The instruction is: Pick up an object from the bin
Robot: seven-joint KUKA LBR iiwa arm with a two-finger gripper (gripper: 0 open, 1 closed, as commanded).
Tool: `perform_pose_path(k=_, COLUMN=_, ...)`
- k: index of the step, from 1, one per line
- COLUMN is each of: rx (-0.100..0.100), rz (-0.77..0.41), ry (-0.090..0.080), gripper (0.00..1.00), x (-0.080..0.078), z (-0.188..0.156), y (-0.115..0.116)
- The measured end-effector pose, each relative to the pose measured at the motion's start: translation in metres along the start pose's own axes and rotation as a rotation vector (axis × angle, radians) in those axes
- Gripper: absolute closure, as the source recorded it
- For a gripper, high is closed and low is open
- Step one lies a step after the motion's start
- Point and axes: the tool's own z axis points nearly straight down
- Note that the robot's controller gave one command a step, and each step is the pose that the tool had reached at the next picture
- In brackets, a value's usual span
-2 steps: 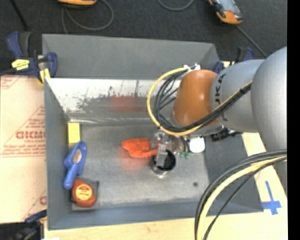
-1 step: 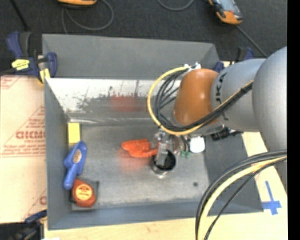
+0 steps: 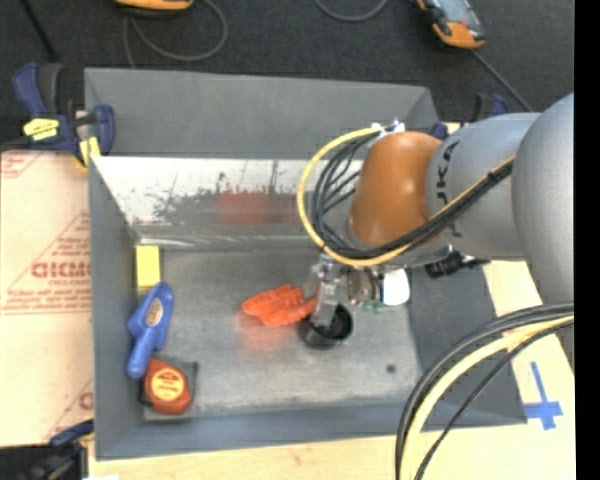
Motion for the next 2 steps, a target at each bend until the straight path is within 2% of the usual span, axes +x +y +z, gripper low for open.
perform_pose_path(k=2, rx=0.001, rz=-0.002, ry=0.01, gripper=1.0, x=0.002, z=-0.023, y=0.0)
